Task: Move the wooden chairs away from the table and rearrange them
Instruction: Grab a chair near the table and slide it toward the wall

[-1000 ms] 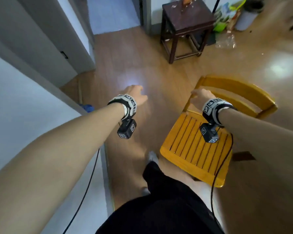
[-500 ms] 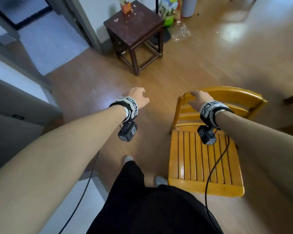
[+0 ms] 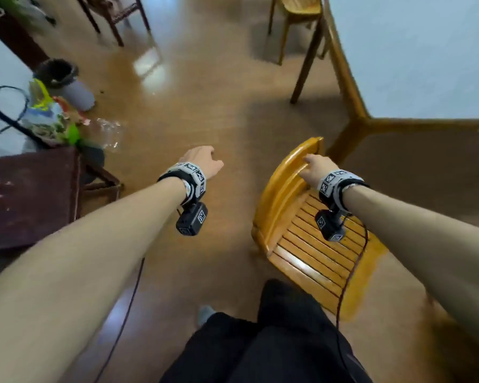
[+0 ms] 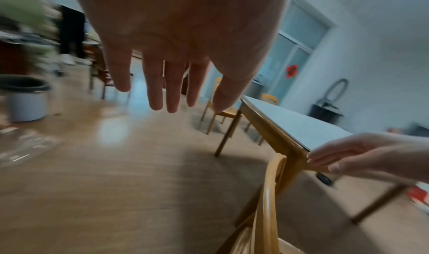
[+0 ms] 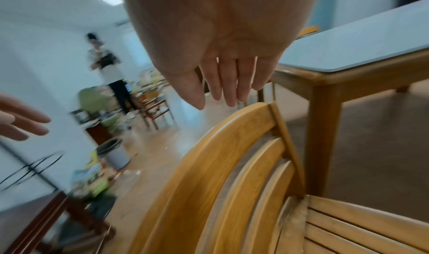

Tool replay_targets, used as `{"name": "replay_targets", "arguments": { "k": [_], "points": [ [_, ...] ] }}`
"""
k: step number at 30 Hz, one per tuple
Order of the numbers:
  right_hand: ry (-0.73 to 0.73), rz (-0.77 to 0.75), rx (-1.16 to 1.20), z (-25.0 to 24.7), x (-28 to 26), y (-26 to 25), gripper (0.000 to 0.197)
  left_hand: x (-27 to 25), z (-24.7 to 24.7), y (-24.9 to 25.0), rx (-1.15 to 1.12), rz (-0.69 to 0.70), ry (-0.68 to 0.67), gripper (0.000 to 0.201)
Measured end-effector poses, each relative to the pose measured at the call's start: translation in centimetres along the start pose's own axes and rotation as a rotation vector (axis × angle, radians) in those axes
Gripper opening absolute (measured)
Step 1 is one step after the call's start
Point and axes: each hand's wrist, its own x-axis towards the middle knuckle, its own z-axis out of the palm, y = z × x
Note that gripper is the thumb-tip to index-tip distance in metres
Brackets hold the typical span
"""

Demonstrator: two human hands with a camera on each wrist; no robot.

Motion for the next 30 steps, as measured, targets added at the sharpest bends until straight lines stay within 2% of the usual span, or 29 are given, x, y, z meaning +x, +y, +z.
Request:
{"name": "replay_targets", "arguments": {
  "k": [5,8,13,19,24,26,30],
  "points": [
    [0.063,0.214,0.143,-1.0,-0.7,2.2,0.044,6.5,-1.8,6.2,0.137,0.271,-0.071,0.054],
    [0.077,0.3,0.203,-0.5,0.6,3.4,0.039,9.7,-1.4,10.0,0.206,0.429,-0.095,0.055],
    [0.117,0.426,0.329,0.7,2.7,4.5,0.051,13.6,-0.5,15.0,0.305,0.57,-0.157,0.055],
    [0.161,0.648,0.435,1.7,2.0,5.8,0.054,16.8,0.4,21.2,0.394,0.75,-0.248,0.054],
    [0.248,0.909,0.563,2.5,2.1,6.9,0.056,19.7,1.9,27.5,0.494,1.001,-0.361,0.045],
    [0.323,1.04,0.624,3.2,2.0,6.7,0.056,20.9,3.1,29.6,0.538,1.114,-0.41,0.049],
    [0.441,1.316,0.721,5.8,1.4,2.8,0.052,22.1,4.9,30.9,0.645,1.319,-0.503,0.053]
  ]
}}
